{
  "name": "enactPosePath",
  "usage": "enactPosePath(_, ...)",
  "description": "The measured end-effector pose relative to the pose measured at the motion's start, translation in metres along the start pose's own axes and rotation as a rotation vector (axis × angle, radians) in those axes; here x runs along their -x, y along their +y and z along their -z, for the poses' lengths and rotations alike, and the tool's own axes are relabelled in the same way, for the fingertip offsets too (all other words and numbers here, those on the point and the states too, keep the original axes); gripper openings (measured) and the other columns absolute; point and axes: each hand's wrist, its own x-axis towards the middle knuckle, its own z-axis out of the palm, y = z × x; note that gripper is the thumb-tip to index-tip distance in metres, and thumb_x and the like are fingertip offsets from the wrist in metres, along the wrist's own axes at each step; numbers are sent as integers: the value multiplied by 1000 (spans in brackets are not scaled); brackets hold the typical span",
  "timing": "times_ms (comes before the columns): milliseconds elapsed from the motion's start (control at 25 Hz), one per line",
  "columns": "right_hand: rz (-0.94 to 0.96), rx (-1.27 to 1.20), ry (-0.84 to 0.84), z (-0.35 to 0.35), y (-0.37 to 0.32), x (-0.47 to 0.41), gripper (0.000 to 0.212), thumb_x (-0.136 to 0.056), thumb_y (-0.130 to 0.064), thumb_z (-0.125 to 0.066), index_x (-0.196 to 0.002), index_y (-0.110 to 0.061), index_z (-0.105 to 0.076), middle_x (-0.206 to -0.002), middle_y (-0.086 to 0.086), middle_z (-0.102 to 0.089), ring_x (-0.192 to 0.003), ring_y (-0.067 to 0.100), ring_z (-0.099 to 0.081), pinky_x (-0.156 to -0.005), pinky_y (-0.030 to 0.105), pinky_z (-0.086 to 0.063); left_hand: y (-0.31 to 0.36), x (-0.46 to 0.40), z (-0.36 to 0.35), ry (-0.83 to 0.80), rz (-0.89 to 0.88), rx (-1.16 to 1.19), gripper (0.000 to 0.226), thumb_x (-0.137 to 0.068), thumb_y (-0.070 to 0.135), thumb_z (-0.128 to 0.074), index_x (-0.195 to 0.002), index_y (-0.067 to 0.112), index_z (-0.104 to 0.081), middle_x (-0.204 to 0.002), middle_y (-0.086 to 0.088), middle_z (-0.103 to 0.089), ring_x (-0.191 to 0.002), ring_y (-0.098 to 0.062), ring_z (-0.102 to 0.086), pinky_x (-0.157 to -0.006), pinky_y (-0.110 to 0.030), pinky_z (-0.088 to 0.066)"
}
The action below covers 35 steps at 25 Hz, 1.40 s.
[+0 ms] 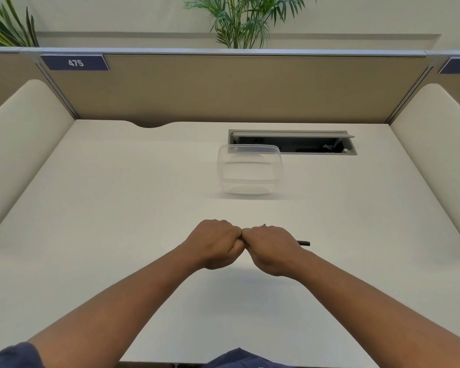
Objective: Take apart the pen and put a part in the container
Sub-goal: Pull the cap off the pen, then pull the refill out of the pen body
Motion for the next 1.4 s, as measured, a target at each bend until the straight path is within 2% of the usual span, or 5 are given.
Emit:
enactPosePath(440,39,31,78,2,2,-3,19,-103,-22,-38,-93,-17,-53,-84,2,-60,-75,28,-53,-58,37,-32,-4,0,-1,-44,46,134,28,-95,31,-29,-69,21,-34,-60,5,-41,-61,-24,-42,-55,-35,-26)
enactPosePath(800,-14,18,52,2,-4,-2,13,-89,-13,-42,-80,-22,-42,-66,-5,-47,-61,30,-51,-53,37,-31,2,1,0,75,35,-34,32,-84,35,-30,-59,16,-32,-50,0,-39,-49,-26,-42,-48,-31,-21)
enactPosePath(1080,-34,25,61,0,-3,-2,16,-96,-17,-40,-82,-23,-42,-67,-5,-49,-64,30,-52,-54,36,-30,1,-2,5,18,46,16,31,-86,35,-26,-64,18,-39,-56,2,-43,-56,-26,-44,-51,-33,-24)
enactPosePath(1240,-130,-310,107,0,3,-4,30,-107,-33,-34,-88,-18,-52,-75,-1,-59,-70,23,-55,-64,42,-47,-2,-2,9,1,217,480,32,-92,45,-33,-71,27,-48,-67,6,-56,-63,-17,-49,-54,-32,-35)
enactPosePath(1400,-176,-870,115,-5,5,-1,27,-107,-32,-40,-130,-38,-53,-90,-13,-69,-79,0,-63,-76,19,-50,9,2,0,190,319,1158,15,-99,30,-58,-93,21,-68,-80,1,-72,-69,-10,-61,-62,-19,-47)
